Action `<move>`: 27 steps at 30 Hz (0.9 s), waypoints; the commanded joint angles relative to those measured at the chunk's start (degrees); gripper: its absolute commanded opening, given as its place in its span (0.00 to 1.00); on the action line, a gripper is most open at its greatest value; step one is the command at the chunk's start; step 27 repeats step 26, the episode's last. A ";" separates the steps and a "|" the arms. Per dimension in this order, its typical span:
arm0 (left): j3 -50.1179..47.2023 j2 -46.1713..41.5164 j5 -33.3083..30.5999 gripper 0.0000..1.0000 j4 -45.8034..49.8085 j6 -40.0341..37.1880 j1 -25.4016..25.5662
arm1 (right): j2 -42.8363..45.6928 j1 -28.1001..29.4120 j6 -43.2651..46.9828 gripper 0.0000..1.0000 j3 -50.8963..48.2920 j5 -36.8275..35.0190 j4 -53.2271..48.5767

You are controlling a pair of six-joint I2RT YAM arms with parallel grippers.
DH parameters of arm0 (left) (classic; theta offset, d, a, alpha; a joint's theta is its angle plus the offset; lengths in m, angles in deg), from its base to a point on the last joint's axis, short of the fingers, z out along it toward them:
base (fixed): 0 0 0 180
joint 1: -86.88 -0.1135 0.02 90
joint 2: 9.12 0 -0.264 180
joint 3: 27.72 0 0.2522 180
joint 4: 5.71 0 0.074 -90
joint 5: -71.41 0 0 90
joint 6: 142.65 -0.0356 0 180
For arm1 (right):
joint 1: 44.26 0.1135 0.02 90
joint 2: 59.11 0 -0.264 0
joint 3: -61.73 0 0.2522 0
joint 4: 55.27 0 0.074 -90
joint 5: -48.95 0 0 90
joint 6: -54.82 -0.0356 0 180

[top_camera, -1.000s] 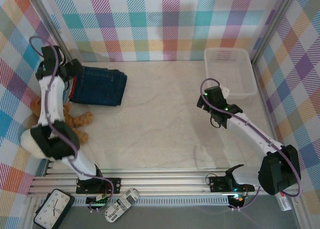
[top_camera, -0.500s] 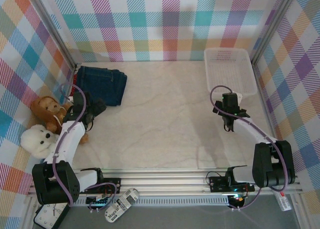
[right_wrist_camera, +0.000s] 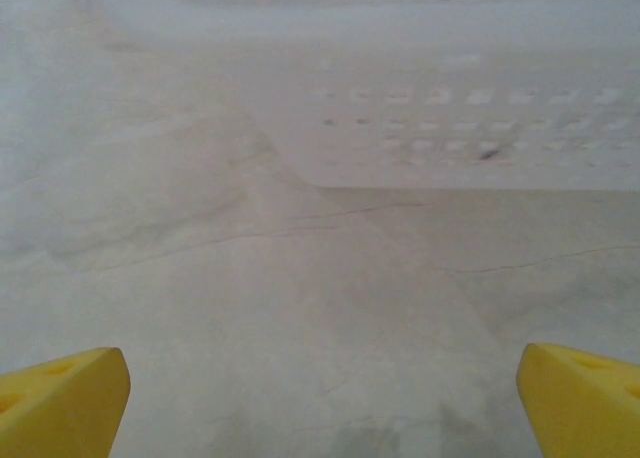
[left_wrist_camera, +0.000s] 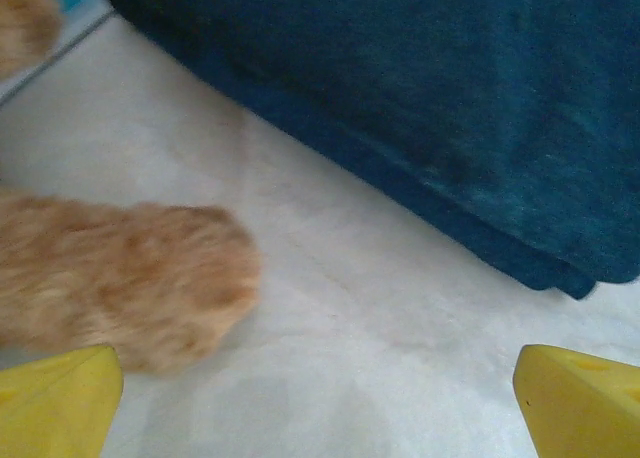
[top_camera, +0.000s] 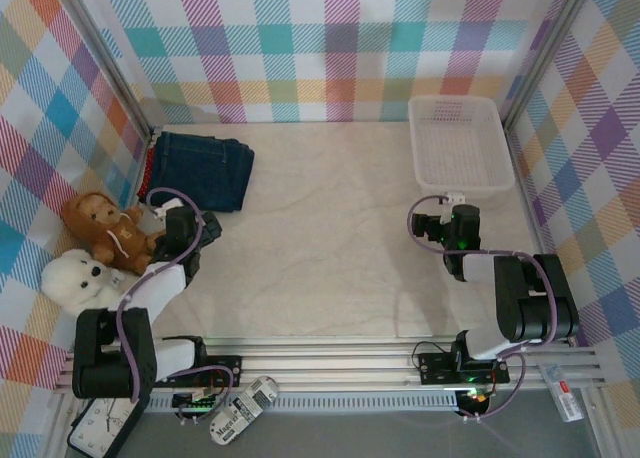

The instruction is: Fold and stack the skirts

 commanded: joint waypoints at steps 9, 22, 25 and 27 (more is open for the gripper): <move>-0.98 15.66 -1.75 1.00 -28.25 -12.43 4.27 | -1.89 -2.20 -0.33 0.99 0.31 3.79 9.11; -4.61 18.91 2.79 1.00 -37.27 -15.03 4.87 | -2.15 -2.20 -0.15 0.99 0.71 4.14 8.53; -4.67 18.98 2.84 1.00 -37.48 -15.10 4.87 | -1.92 -2.20 -0.08 0.99 0.40 4.15 8.96; -4.63 19.01 2.86 1.00 -37.39 -15.06 4.91 | -1.97 -2.20 -0.15 0.99 0.39 4.24 9.05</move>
